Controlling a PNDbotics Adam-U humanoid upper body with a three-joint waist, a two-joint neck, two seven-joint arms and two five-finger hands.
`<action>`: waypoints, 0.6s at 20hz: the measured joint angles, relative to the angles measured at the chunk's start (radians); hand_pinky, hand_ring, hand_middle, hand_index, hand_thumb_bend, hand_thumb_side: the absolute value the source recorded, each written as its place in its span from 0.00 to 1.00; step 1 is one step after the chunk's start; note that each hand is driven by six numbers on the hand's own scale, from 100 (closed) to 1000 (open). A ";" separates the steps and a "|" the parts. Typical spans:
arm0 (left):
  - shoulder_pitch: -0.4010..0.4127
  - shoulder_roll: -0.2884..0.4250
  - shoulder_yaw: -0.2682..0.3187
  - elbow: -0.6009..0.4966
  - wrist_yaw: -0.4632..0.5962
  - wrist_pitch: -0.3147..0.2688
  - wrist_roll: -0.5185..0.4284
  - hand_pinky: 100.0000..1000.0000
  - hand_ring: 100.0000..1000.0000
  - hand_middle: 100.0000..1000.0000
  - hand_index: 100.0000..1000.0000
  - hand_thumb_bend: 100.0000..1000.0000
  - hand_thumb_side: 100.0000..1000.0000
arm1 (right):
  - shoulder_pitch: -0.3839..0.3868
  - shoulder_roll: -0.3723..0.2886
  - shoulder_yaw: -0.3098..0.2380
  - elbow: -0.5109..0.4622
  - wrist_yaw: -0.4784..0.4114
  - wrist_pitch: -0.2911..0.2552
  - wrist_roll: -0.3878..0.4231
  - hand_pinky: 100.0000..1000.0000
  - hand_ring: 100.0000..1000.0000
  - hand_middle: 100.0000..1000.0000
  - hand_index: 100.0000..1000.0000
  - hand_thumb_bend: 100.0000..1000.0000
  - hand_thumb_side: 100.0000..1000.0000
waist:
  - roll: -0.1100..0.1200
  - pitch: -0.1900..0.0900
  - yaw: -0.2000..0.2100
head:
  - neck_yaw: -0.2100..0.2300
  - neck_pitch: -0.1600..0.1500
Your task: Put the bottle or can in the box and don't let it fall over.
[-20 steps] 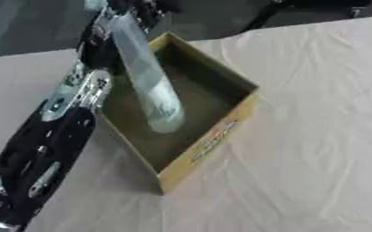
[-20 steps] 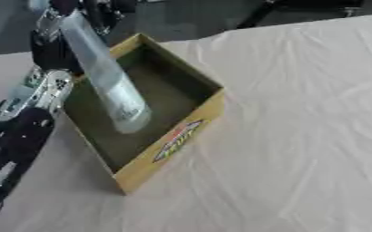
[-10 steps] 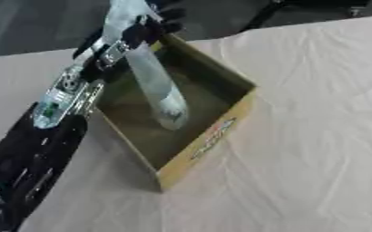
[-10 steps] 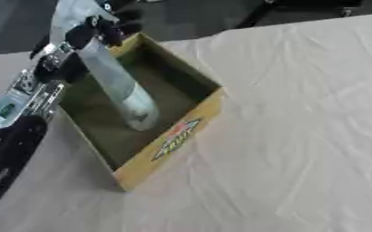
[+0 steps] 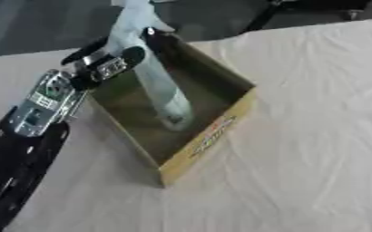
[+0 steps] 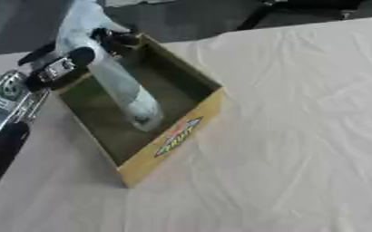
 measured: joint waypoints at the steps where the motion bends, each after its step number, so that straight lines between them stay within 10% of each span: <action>1: 0.004 0.000 0.001 0.000 -0.001 0.006 -0.006 1.00 1.00 1.00 0.79 0.03 0.89 | 0.001 0.000 -0.001 0.000 0.000 0.000 0.000 0.92 1.00 1.00 0.91 0.00 0.47 | -0.001 -0.003 0.003 | -0.001 0.003; 8: 0.044 0.015 0.026 -0.001 0.028 0.034 -0.034 1.00 1.00 1.00 0.84 0.07 0.88 | 0.022 0.008 -0.005 0.000 0.000 0.002 -0.002 0.92 1.00 1.00 0.91 0.00 0.47 | -0.011 -0.026 0.026 | -0.015 0.017; 12: 0.057 0.019 0.029 -0.015 0.048 0.040 -0.040 1.00 1.00 1.00 0.88 0.31 0.99 | 0.032 0.011 -0.005 0.000 -0.002 0.002 -0.001 0.92 1.00 1.00 0.91 0.00 0.47 | -0.020 -0.035 0.033 | -0.018 0.025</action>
